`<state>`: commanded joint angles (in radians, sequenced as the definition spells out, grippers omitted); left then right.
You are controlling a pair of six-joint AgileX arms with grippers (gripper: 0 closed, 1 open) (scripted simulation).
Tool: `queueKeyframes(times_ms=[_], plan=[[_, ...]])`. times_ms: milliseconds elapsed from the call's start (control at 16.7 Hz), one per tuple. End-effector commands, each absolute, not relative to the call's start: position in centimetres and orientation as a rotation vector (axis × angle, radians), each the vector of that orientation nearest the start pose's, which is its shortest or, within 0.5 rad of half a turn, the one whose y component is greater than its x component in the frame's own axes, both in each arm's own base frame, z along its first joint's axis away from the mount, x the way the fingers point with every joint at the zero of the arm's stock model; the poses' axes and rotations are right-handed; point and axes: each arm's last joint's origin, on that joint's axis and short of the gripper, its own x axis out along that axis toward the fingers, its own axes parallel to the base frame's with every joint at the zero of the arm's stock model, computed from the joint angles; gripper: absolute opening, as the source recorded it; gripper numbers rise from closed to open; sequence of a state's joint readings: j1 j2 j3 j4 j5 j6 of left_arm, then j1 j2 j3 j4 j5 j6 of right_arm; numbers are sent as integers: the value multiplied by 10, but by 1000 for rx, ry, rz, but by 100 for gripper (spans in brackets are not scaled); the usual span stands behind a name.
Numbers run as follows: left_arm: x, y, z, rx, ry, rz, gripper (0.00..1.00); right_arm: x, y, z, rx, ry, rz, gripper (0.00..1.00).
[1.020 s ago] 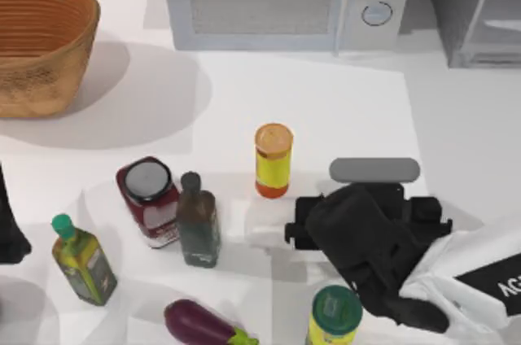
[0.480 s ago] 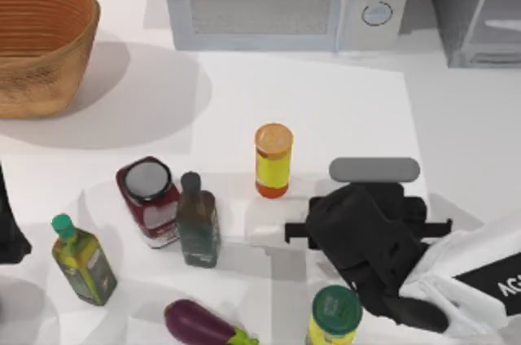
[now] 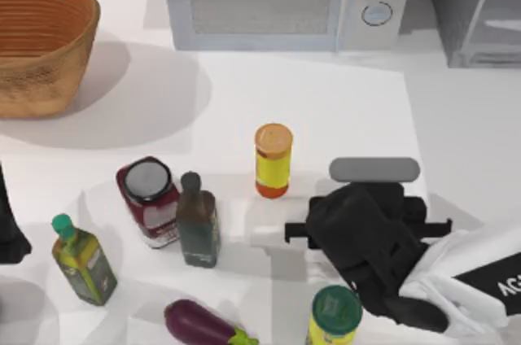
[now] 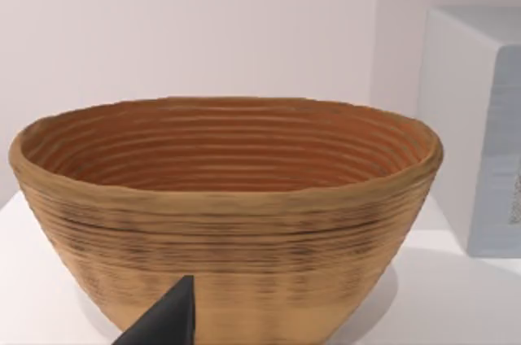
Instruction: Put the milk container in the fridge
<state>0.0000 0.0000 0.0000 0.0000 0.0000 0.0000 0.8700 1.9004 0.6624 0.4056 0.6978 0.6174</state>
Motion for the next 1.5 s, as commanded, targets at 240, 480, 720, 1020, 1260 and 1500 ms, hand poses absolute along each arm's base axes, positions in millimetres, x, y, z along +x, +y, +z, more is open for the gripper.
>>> queueKeyframes(times_ms=[240,480,720,1020,1260,1500], plan=[[106,-1,160,0,0,0,100,219,223,73,-38,594,-37,0],[106,-1,160,0,0,0,100,233,232,120,-49,530,-98,0],[106,-1,160,0,0,0,100,227,238,204,13,471,-50,0],[106,-1,160,0,0,0,100,213,225,222,3,566,-13,0],[106,-1,160,0,0,0,100,214,224,219,4,600,-11,0],[106,-1,160,0,0,0,100,213,222,221,6,595,-5,0]])
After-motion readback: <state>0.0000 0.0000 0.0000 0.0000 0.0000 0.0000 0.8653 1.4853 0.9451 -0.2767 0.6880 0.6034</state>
